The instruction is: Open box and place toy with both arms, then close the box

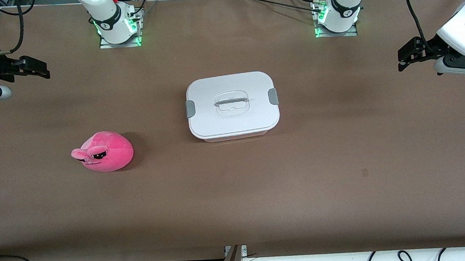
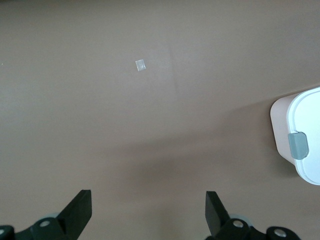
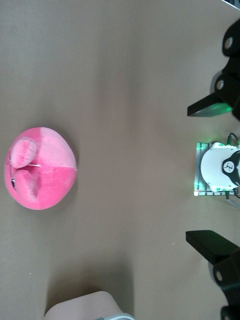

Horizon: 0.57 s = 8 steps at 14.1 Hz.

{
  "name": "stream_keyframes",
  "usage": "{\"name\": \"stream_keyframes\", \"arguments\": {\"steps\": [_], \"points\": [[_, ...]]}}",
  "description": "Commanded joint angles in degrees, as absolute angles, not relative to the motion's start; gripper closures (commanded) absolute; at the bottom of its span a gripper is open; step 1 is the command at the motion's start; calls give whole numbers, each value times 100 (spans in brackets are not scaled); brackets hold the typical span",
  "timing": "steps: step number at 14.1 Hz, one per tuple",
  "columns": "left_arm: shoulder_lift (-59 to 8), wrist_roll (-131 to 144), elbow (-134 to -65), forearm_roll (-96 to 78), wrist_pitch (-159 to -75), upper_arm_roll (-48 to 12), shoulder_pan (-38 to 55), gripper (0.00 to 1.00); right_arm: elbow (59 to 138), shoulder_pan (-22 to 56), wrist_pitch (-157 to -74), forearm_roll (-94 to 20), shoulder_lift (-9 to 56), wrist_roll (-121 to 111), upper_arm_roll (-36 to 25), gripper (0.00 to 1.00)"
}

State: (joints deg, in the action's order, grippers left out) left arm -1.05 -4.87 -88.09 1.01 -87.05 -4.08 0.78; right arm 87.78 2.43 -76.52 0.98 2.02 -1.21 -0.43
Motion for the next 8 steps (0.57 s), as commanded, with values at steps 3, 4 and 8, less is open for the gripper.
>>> {"name": "stream_keyframes", "arguments": {"steps": [3, 4, 8], "points": [[-193, -475, -8604, 79, -8543, -404, 105, 0, 8404, 237, -7796, 184, 482, -185, -9, 0], [-193, -466, -8613, 79, -8482, -413, 123, 0, 8298, 229, -7796, 193, 562, -193, -9, 0], [-193, -466, -8605, -26, -8298, -413, 149, 0, 8218, 176, -7796, 202, 686, -220, -44, 0]]}}
